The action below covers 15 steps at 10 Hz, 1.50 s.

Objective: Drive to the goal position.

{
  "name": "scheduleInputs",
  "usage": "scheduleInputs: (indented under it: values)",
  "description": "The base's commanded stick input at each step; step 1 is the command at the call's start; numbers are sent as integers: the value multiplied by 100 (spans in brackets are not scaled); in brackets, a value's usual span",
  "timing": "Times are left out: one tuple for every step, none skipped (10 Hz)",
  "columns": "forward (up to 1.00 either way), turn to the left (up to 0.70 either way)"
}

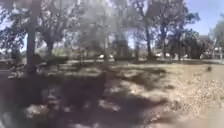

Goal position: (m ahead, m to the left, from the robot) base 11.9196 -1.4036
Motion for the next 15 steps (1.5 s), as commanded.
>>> scheduleInputs:
  values:
    - [70,0]
    - [70,0]
    - [70,0]
    - [70,-4]
    - [70,-16]
    - [70,-35]
    - [70,-35]
    - [70,-32]
    - [70,-21]
    - [70,-10]
    - [70,0]
    - [70,0]
    - [70,0]
    - [70,0]
    - [70,-35]
